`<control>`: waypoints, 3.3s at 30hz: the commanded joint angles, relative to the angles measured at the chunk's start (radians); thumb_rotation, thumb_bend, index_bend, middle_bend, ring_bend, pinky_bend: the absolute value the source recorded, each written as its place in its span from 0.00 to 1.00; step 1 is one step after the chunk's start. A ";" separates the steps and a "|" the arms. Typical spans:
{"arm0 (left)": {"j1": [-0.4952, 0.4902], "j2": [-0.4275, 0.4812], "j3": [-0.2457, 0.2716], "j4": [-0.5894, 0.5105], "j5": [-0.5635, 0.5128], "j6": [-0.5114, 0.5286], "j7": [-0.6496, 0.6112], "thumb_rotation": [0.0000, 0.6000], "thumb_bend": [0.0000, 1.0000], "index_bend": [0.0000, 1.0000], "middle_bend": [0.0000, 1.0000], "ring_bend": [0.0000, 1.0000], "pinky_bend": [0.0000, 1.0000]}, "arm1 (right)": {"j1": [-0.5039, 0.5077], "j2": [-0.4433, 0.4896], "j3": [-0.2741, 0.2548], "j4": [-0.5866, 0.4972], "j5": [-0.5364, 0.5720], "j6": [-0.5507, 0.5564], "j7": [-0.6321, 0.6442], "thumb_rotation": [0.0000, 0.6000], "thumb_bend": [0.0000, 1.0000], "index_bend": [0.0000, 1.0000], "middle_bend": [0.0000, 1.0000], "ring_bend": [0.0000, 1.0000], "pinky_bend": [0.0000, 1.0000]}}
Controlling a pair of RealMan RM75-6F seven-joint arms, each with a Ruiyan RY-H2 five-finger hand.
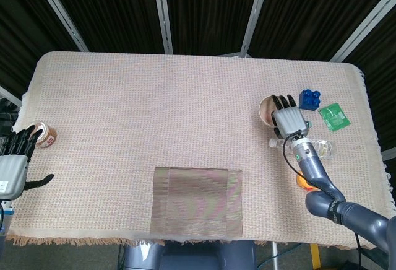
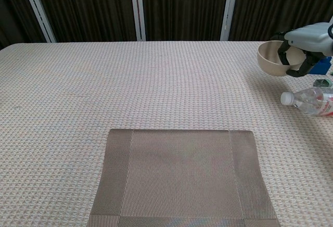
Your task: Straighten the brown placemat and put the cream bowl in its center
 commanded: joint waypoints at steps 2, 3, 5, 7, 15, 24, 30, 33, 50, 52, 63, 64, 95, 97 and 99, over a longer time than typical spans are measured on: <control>-0.001 0.000 -0.001 0.002 -0.005 -0.004 -0.001 1.00 0.00 0.00 0.00 0.00 0.00 | 0.001 -0.014 -0.011 0.024 0.003 -0.011 -0.001 1.00 0.37 0.61 0.00 0.00 0.00; -0.001 0.000 -0.001 0.002 -0.006 -0.005 -0.001 1.00 0.00 0.00 0.00 0.00 0.00 | 0.002 -0.017 -0.011 0.026 0.005 -0.015 0.000 1.00 0.37 0.57 0.00 0.00 0.00; -0.002 0.000 0.000 0.002 -0.008 -0.009 0.000 1.00 0.00 0.00 0.00 0.00 0.00 | 0.004 -0.021 -0.011 0.031 0.015 -0.025 0.001 1.00 0.30 0.41 0.00 0.00 0.00; -0.002 0.001 0.001 0.001 -0.008 -0.010 -0.002 1.00 0.00 0.00 0.00 0.00 0.00 | 0.004 -0.022 -0.011 0.030 0.019 -0.028 0.003 1.00 0.13 0.26 0.00 0.00 0.00; -0.003 0.014 0.010 -0.013 -0.008 -0.028 -0.019 1.00 0.00 0.00 0.00 0.00 0.00 | -0.029 0.036 -0.024 -0.043 -0.059 0.052 0.043 1.00 0.00 0.07 0.00 0.00 0.00; -0.003 0.016 0.036 -0.004 0.089 -0.010 -0.093 1.00 0.02 0.00 0.00 0.00 0.00 | -0.201 0.273 -0.068 -0.313 -0.286 0.336 0.248 1.00 0.00 0.03 0.00 0.00 0.00; -0.003 -0.018 0.092 0.018 0.245 0.028 -0.131 1.00 0.04 0.08 0.00 0.00 0.00 | -0.356 0.369 -0.144 -0.390 -0.395 0.513 0.404 1.00 0.00 0.02 0.00 0.00 0.00; -0.010 -0.045 0.131 0.024 0.342 0.034 -0.118 1.00 0.06 0.15 0.00 0.00 0.00 | -0.428 0.389 -0.171 -0.407 -0.427 0.600 0.464 1.00 0.00 0.00 0.00 0.00 0.00; -0.072 -0.318 0.278 0.191 0.602 -0.120 0.035 1.00 0.23 0.40 0.00 0.00 0.00 | -0.617 0.409 -0.205 -0.497 -0.525 0.826 0.491 1.00 0.00 0.00 0.00 0.00 0.00; -0.074 -0.343 0.292 0.228 0.618 -0.128 0.040 1.00 0.25 0.40 0.00 0.00 0.00 | -0.618 0.405 -0.201 -0.494 -0.526 0.821 0.496 1.00 0.00 0.00 0.00 0.00 0.00; -0.094 -0.462 0.319 0.364 0.644 -0.146 0.033 1.00 0.32 0.40 0.00 0.00 0.00 | -0.621 0.393 -0.186 -0.477 -0.545 0.796 0.494 1.00 0.00 0.00 0.00 0.00 0.00; -0.096 -0.471 0.321 0.369 0.646 -0.149 0.032 1.00 0.32 0.40 0.00 0.00 0.00 | -0.621 0.393 -0.185 -0.478 -0.545 0.794 0.497 1.00 0.00 0.00 0.00 0.00 0.00; -0.159 -0.631 0.326 0.514 0.627 -0.164 0.015 1.00 0.48 0.45 0.00 0.00 0.00 | -0.640 0.393 -0.152 -0.472 -0.559 0.776 0.519 1.00 0.00 0.00 0.00 0.00 0.00; -0.161 -0.637 0.326 0.528 0.630 -0.152 0.011 1.00 0.49 0.45 0.00 0.00 0.00 | -0.642 0.394 -0.151 -0.472 -0.561 0.777 0.521 1.00 0.00 0.00 0.00 0.00 0.00; -0.163 -0.643 0.329 0.539 0.629 -0.143 0.001 1.00 0.49 0.46 0.00 0.00 0.00 | -0.644 0.394 -0.150 -0.472 -0.565 0.779 0.524 1.00 0.00 0.01 0.00 0.00 0.00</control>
